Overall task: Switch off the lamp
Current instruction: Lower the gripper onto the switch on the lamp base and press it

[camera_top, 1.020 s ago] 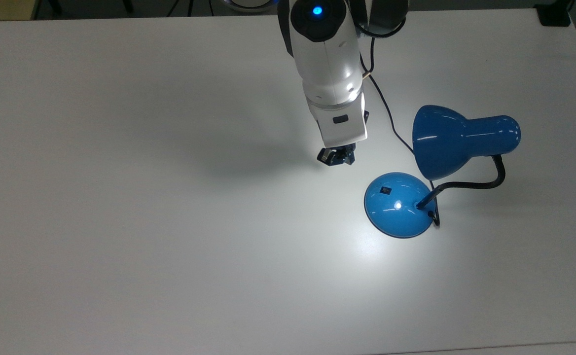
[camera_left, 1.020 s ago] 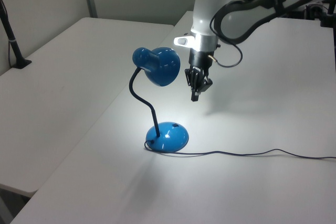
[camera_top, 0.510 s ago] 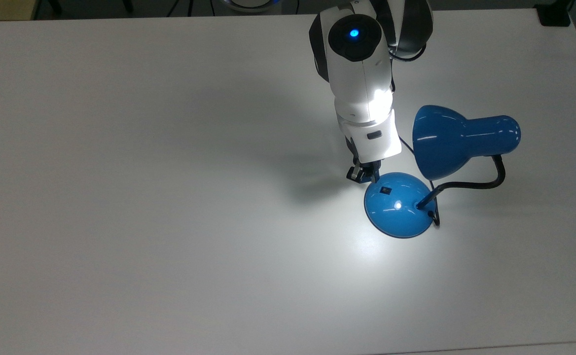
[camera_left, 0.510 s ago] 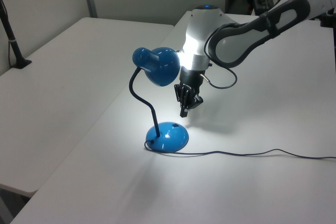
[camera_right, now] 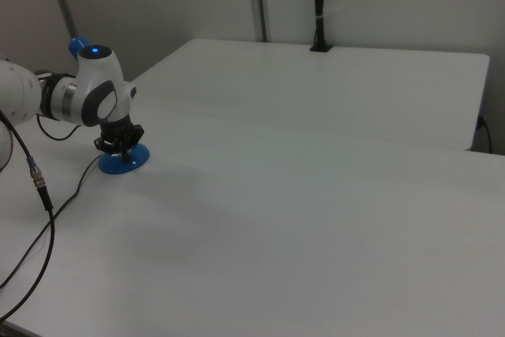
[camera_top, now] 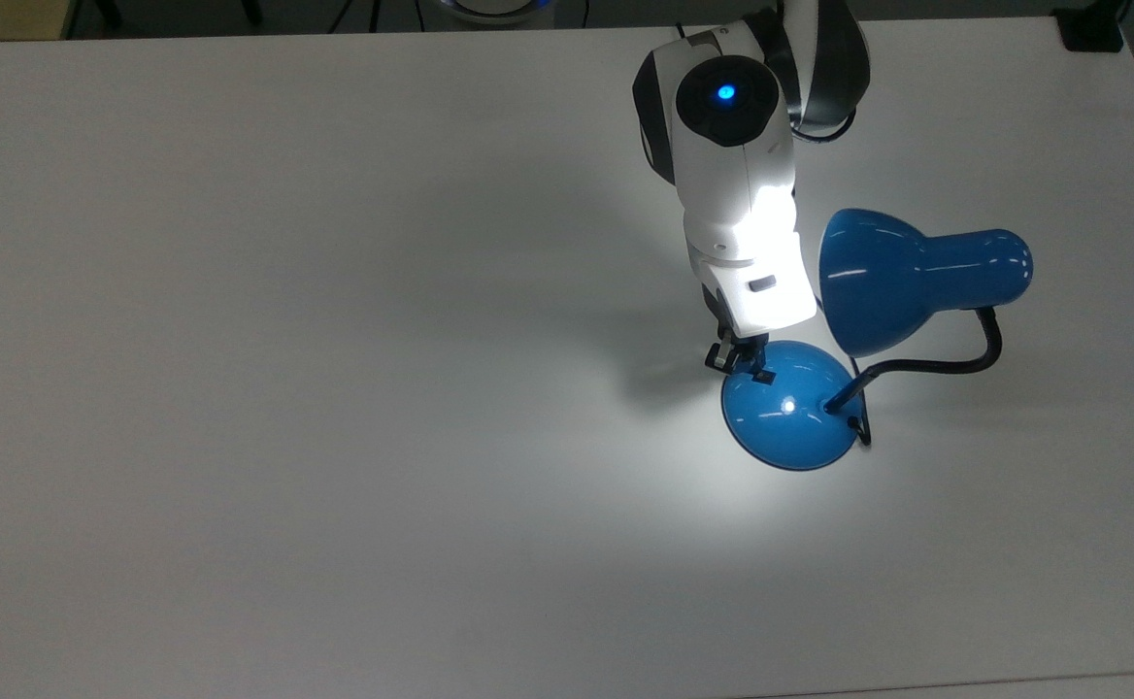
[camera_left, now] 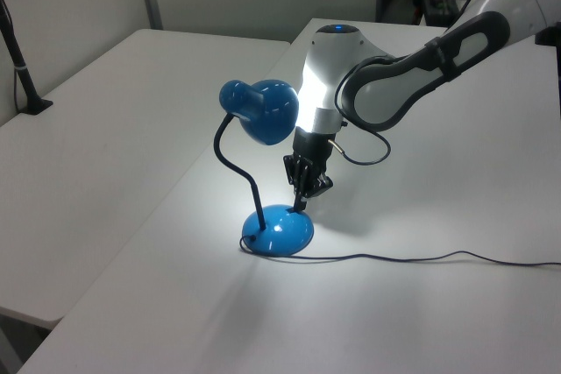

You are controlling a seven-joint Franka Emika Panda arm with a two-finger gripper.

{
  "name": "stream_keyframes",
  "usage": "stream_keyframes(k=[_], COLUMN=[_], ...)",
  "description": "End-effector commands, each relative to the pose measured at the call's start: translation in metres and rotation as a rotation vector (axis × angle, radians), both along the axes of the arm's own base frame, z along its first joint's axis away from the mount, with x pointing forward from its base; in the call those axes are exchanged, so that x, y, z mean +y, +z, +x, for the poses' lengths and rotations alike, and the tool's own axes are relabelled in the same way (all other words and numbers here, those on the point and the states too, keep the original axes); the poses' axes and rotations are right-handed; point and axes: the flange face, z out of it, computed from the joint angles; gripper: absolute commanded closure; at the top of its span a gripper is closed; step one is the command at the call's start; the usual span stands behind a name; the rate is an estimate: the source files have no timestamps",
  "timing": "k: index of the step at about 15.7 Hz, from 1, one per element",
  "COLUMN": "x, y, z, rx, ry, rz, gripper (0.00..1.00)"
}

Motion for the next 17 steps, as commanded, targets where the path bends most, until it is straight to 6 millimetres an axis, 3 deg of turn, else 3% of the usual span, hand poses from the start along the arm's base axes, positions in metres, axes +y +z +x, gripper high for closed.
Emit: stream_keyframes(k=[1, 9, 10, 11, 13, 15, 17], x=[0.011, 0.007, 0.003, -0.005, -0.033, -0.076, -0.132], y=[-0.01, -0.016, -0.013, 0.003, 0.035, 0.069, 0.11], z=[0.007, 0.001, -0.004, -0.009, -0.025, -0.035, -0.044], rx=[-0.048, -0.047, -0.037, -0.036, 0.0, 0.099, 0.179], ry=[0.018, 0.029, 0.02, 0.009, -0.051, -0.146, -0.227], rz=[-0.007, -0.029, -0.03, -0.025, -0.019, -0.027, -0.065], gripper=[1.0, 1.0, 1.0, 1.0, 1.0, 1.0, 1.0])
